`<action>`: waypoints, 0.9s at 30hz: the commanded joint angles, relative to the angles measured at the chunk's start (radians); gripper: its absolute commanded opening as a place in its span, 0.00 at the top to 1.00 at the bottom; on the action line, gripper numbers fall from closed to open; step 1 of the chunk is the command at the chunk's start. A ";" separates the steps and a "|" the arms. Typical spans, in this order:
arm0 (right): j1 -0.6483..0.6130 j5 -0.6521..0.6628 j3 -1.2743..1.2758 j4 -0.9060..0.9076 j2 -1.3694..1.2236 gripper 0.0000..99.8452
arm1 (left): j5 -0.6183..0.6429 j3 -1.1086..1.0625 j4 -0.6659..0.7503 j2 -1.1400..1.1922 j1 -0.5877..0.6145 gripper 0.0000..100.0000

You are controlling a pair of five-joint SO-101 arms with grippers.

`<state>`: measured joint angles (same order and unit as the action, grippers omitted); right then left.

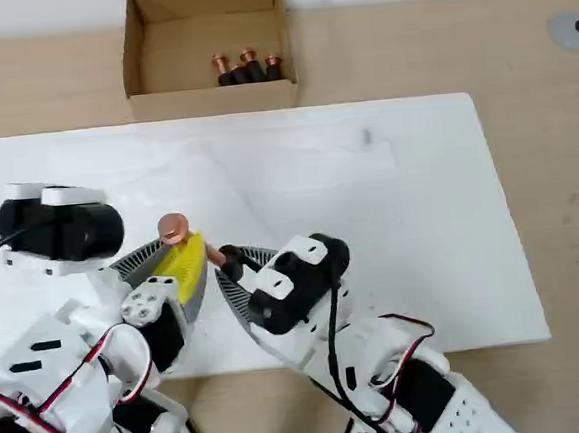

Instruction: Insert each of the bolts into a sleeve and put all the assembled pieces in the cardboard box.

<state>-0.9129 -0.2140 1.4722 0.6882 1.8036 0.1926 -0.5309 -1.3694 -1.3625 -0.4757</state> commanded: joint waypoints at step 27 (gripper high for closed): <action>-0.036 0.041 0.004 0.078 0.108 0.99 | -0.008 -0.115 0.140 0.004 -0.009 0.99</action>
<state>-0.9314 -0.1803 1.4784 0.7725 1.8052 0.1910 -0.6475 -1.2144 -1.3518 -0.4757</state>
